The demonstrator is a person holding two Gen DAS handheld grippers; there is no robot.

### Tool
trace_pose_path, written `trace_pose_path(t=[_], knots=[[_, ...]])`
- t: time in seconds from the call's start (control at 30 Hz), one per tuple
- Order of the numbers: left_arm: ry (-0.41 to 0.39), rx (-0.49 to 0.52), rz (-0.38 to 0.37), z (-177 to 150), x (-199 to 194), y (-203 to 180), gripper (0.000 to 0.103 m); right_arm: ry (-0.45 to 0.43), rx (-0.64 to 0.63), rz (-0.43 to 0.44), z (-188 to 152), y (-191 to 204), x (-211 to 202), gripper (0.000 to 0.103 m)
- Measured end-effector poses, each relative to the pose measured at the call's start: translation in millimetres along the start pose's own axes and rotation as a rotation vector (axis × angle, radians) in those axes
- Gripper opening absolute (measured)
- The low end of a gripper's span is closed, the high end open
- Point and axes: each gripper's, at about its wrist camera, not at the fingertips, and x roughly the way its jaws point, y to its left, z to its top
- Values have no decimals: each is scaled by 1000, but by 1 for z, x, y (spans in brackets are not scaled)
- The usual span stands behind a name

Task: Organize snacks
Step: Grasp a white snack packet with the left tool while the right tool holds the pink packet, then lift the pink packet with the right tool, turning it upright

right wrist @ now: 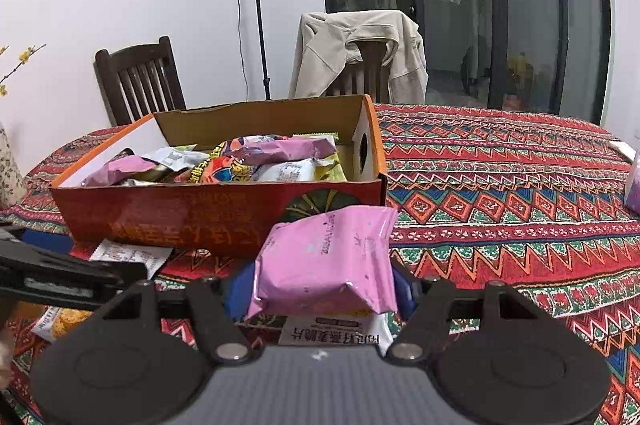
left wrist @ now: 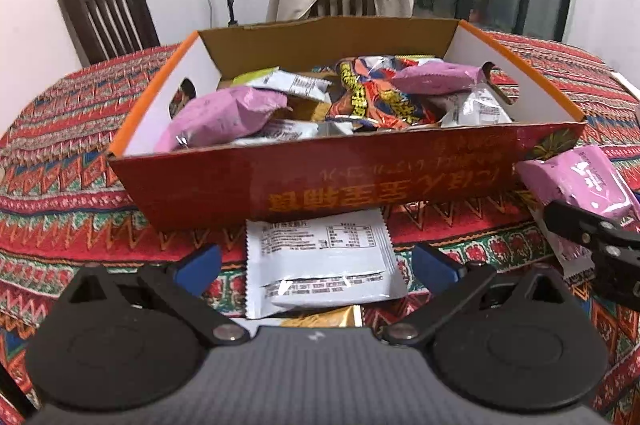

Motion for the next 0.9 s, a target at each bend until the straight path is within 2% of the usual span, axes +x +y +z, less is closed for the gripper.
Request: trace_pose_path(t=[0.13,0.27,0.47,0.63,0.9], knots=[[28,-20,30,-2,12,1,103,7,-3,0,-1,1,1,67],[33,-61,11,-2,17,8,103,11,-7,-3,-2,2,2,67],[21,-53,3,-5,16,8,102,17,-16,-7,-3,6,4,67],[-9,-27,-23,-8,7,5,81,15,-17,-3,-3,6,4,67],[-25,-27,-56,-11,-1,11,69,10,-24,14,-4,8,1,68]])
